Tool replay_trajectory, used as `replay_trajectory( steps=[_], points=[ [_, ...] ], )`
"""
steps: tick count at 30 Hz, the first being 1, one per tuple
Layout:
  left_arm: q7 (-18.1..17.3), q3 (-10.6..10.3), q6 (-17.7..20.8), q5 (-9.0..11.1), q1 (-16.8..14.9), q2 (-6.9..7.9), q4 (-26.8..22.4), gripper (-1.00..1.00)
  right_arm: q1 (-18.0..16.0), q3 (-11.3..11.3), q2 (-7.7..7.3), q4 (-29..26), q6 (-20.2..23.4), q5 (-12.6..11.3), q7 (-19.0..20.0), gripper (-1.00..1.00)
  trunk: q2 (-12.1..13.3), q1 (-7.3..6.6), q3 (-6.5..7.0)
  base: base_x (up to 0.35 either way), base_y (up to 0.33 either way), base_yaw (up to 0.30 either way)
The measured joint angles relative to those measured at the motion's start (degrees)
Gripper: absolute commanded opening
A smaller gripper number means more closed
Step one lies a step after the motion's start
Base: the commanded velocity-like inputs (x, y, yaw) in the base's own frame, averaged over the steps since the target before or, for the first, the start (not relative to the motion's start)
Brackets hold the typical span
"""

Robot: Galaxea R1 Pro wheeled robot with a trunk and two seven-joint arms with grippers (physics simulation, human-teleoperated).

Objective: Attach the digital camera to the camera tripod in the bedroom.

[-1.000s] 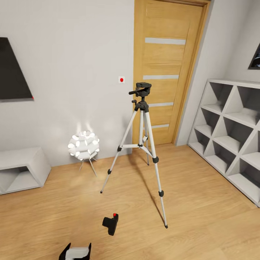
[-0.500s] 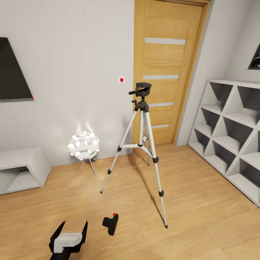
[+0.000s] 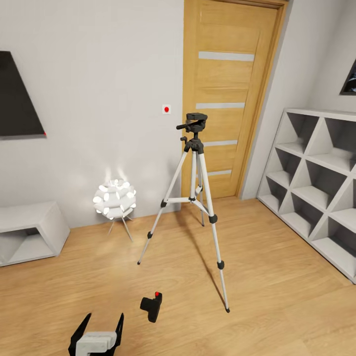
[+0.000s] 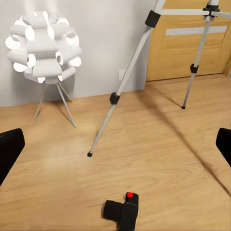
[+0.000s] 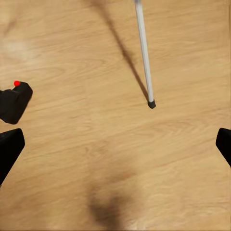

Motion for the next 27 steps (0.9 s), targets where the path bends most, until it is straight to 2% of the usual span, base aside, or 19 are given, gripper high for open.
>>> replay_trajectory(
  steps=[5,8,12,15,24,27],
  points=[
    [0.46,0.07,-0.04,-0.14,0.03,1.75,0.17,1.00,0.00,0.01,-0.02,0.33,-1.29,-0.02,-0.05,1.00,0.00,0.00,0.00,0.000,0.000,0.000],
    [0.55,0.12,-0.19,-0.10,0.04,2.37,2.20,1.00,0.00,0.03,-0.03,1.27,-1.79,-0.02,-0.06,1.00,0.00,0.00,0.00,0.000,0.000,0.000],
    [0.63,0.20,-0.33,-0.01,0.04,2.54,5.59,1.00,0.00,-0.05,-0.18,2.47,-2.21,0.01,-0.06,1.00,0.00,0.00,0.00,0.000,0.000,0.000],
    [0.68,0.21,-0.40,0.06,0.04,2.58,6.32,1.00,0.00,-0.04,-0.22,3.38,-2.56,0.02,-0.06,1.00,0.00,0.00,0.00,0.000,0.000,0.000],
    [0.72,0.16,-0.45,0.15,0.04,2.61,6.00,1.00,0.00,-0.03,-0.15,4.26,-2.81,-0.09,-0.02,1.00,0.00,0.00,0.00,0.000,0.000,0.000],
    [0.72,0.15,-0.42,0.17,0.04,2.60,4.37,1.00,0.00,0.01,-0.04,4.32,-2.88,-0.16,-0.03,1.00,0.00,0.00,0.00,0.000,0.000,0.000]
  ],
)
